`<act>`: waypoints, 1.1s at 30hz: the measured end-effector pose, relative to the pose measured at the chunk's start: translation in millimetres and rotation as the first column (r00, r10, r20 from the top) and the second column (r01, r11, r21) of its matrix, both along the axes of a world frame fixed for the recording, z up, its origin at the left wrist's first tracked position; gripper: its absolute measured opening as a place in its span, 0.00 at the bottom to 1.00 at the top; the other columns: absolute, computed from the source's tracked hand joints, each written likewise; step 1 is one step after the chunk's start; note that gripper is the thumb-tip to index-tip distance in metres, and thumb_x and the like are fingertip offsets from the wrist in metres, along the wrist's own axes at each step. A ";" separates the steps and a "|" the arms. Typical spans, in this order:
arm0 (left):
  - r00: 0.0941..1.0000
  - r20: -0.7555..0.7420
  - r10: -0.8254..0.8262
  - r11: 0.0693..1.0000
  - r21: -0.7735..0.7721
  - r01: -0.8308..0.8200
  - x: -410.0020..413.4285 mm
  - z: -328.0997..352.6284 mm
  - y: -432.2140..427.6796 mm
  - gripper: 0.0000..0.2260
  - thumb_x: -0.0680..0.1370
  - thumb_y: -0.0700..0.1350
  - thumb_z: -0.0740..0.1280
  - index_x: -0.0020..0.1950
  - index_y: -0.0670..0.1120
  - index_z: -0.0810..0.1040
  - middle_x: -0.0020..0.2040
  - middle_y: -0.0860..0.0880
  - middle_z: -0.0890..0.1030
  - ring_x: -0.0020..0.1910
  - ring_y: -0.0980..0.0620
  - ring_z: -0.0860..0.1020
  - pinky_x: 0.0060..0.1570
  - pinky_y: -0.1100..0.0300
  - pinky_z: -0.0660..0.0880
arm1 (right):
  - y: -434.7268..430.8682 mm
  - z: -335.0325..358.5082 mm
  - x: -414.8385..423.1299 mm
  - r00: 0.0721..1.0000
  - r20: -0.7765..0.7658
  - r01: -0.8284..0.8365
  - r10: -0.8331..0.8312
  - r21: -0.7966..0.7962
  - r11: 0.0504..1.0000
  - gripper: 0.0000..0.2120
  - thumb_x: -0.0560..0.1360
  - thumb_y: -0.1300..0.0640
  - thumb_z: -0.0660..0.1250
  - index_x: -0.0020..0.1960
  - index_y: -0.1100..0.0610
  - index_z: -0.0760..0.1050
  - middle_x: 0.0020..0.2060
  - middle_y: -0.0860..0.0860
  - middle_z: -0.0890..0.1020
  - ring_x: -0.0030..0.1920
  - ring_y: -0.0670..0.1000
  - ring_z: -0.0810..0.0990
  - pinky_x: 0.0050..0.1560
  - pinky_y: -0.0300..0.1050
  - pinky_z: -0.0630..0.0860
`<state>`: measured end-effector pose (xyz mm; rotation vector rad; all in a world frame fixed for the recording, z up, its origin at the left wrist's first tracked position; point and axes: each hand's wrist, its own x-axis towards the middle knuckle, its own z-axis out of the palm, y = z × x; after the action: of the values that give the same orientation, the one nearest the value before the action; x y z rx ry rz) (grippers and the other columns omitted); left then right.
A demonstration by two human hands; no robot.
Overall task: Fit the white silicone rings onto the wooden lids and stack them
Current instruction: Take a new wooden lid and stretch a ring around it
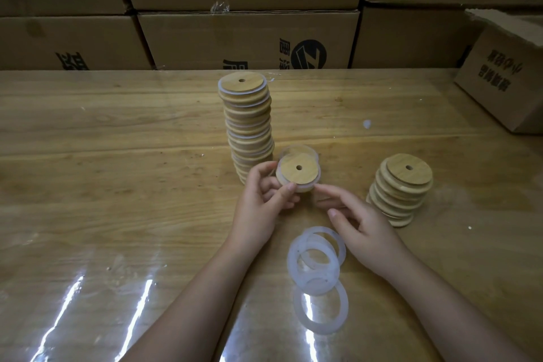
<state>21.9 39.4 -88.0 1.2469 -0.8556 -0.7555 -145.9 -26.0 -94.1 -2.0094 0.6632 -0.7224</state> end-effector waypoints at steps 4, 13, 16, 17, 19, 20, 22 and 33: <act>1.000 0.005 -0.030 1.000 0.009 0.030 -0.9 -0.9 -0.5 0.21 0.76 0.32 0.65 0.67 0.44 0.65 0.43 0.47 0.80 0.39 0.54 0.82 0.40 0.64 0.78 | -0.3 0.6 0.8 1.000 -0.008 0.002 -0.002 0.014 1.000 0.24 0.77 0.67 0.59 0.65 0.42 0.68 0.60 0.43 0.76 0.58 0.37 0.75 0.56 0.30 0.71; 0.993 0.120 -0.001 0.999 0.042 -0.004 -4.4 1.4 2.5 0.12 0.77 0.32 0.64 0.56 0.44 0.69 0.44 0.45 0.80 0.36 0.54 0.81 0.38 0.63 0.78 | -3.0 -0.3 2.2 0.991 -0.137 -0.012 0.002 -0.071 0.997 0.28 0.78 0.63 0.59 0.69 0.38 0.57 0.67 0.38 0.67 0.63 0.32 0.68 0.64 0.36 0.67; 0.978 0.203 -0.048 0.997 0.066 0.036 -7.1 3.2 4.6 0.08 0.76 0.34 0.66 0.49 0.47 0.74 0.45 0.45 0.82 0.41 0.48 0.81 0.43 0.54 0.78 | -4.6 -1.6 1.9 0.987 -0.158 -0.014 0.001 -0.083 0.996 0.29 0.78 0.62 0.59 0.70 0.37 0.55 0.68 0.36 0.64 0.63 0.31 0.67 0.66 0.40 0.67; 0.972 0.226 -0.066 0.996 0.069 0.052 -8.0 4.1 5.5 0.09 0.77 0.34 0.65 0.50 0.49 0.76 0.47 0.46 0.82 0.44 0.46 0.81 0.45 0.51 0.78 | -5.0 -2.1 2.0 0.987 -0.162 -0.017 0.002 -0.090 0.996 0.29 0.78 0.62 0.59 0.70 0.37 0.54 0.68 0.35 0.64 0.63 0.31 0.67 0.66 0.41 0.68; 0.962 0.258 -0.083 0.995 0.071 0.067 -8.8 5.8 6.6 0.13 0.77 0.34 0.65 0.54 0.51 0.76 0.52 0.48 0.82 0.48 0.44 0.80 0.48 0.47 0.78 | -5.8 -3.5 2.2 0.986 -0.164 -0.028 0.011 -0.106 0.994 0.30 0.78 0.62 0.59 0.71 0.37 0.54 0.67 0.31 0.62 0.63 0.31 0.67 0.66 0.42 0.68; 0.960 0.269 -0.080 0.995 0.072 0.063 -9.2 6.6 6.8 0.14 0.77 0.34 0.65 0.56 0.50 0.76 0.54 0.48 0.81 0.49 0.44 0.80 0.49 0.45 0.78 | -6.3 -4.3 2.4 0.986 -0.164 -0.036 0.017 -0.111 0.993 0.30 0.78 0.62 0.59 0.71 0.37 0.54 0.68 0.29 0.60 0.63 0.32 0.67 0.66 0.43 0.68; 0.959 0.276 -0.061 0.997 0.069 0.044 -9.8 7.2 6.2 0.16 0.77 0.33 0.65 0.60 0.49 0.75 0.57 0.47 0.79 0.49 0.44 0.80 0.51 0.43 0.77 | -7.6 -6.2 2.6 0.987 -0.161 -0.051 0.031 -0.126 0.991 0.30 0.78 0.62 0.59 0.73 0.40 0.55 0.69 0.29 0.58 0.65 0.34 0.67 0.67 0.42 0.67; 0.971 0.224 -0.079 0.992 0.116 0.054 -9.3 3.0 5.5 0.09 0.78 0.35 0.64 0.51 0.47 0.78 0.44 0.48 0.82 0.37 0.47 0.78 0.31 0.64 0.73 | -9.5 -6.0 3.6 0.977 -0.211 -0.082 0.038 -0.204 0.976 0.32 0.78 0.62 0.59 0.72 0.36 0.51 0.73 0.32 0.51 0.73 0.36 0.52 0.72 0.43 0.56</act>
<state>12.6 44.9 -85.0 1.4272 -1.0596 -0.7290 -142.3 -35.5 -100.0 -2.3128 0.6635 -0.5726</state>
